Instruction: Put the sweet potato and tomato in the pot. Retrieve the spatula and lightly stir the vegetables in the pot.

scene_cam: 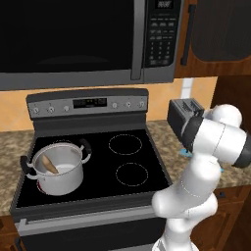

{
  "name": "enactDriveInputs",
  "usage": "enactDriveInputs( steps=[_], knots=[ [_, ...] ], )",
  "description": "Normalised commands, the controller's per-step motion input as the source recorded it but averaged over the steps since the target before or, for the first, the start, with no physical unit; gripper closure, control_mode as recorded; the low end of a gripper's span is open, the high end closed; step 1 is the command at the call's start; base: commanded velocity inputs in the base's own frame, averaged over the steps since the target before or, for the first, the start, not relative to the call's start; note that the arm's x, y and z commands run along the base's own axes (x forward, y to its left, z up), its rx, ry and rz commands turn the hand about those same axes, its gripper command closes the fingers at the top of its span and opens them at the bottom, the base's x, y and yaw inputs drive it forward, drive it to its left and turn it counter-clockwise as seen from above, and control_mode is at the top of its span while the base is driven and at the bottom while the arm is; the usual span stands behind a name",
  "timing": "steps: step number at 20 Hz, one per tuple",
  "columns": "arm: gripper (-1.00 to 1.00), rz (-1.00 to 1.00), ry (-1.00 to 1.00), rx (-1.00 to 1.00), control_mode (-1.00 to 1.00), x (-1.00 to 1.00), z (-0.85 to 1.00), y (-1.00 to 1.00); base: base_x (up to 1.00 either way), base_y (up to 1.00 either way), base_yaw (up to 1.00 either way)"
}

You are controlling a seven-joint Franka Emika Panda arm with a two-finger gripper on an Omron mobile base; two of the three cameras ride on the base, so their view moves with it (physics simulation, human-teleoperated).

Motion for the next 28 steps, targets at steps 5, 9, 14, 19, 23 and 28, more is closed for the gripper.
enactDriveInputs(
  steps=[5, 9, 14, 19, 23, 28],
  knots=[
    [1.0, 0.12, -0.01, 0.13, -1.0, -0.75, 0.97, 0.61, 0.0, 0.0, 0.0],
    [1.0, 0.13, 0.0, 0.14, -1.0, -0.72, 1.0, 0.74, 0.0, 0.0, 0.0],
    [1.0, 0.13, 0.0, 0.05, -1.0, -0.63, 1.0, 0.92, 0.0, 0.0, 0.0],
    [1.0, 0.07, -0.02, 0.01, -1.0, -0.6, 0.62, 1.0, 0.0, 0.0, 0.0],
    [1.0, 0.06, 0.0, 0.02, -1.0, -0.36, 0.51, 1.0, 0.0, 0.0, 0.0],
    [1.0, 0.01, 0.0, 0.0, -1.0, -0.03, 0.72, 1.0, 0.0, 0.0, 0.0]
  ],
)
